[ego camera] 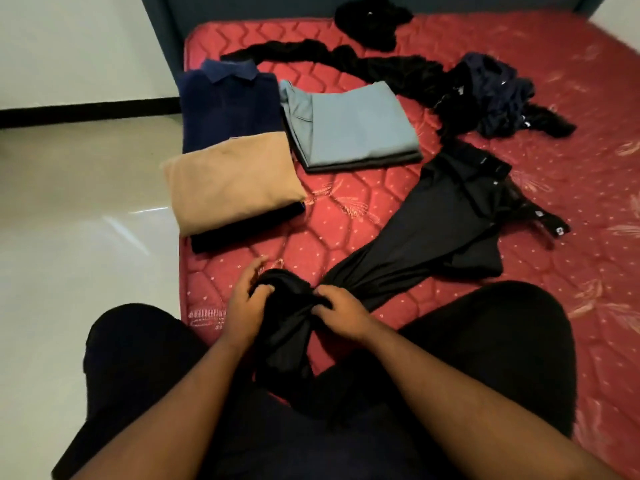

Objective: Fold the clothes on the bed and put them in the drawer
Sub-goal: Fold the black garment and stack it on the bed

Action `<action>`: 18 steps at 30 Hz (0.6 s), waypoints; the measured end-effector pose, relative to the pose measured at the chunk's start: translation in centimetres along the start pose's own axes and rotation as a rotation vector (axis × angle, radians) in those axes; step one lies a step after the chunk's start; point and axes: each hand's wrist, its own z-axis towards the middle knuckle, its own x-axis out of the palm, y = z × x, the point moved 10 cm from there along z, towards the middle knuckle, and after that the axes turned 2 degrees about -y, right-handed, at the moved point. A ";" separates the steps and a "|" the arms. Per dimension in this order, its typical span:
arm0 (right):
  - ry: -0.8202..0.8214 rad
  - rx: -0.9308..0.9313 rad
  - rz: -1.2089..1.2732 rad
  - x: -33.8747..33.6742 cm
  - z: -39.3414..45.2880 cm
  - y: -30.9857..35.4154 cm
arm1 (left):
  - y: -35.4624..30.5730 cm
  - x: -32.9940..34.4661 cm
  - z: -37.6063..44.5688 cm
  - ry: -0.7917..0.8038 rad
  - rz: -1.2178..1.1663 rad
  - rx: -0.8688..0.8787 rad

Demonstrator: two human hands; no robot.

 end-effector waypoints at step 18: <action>0.310 0.057 -0.127 -3.1 -2.2 1.2 | -5.6 3.2 3.4 0.045 0.244 0.158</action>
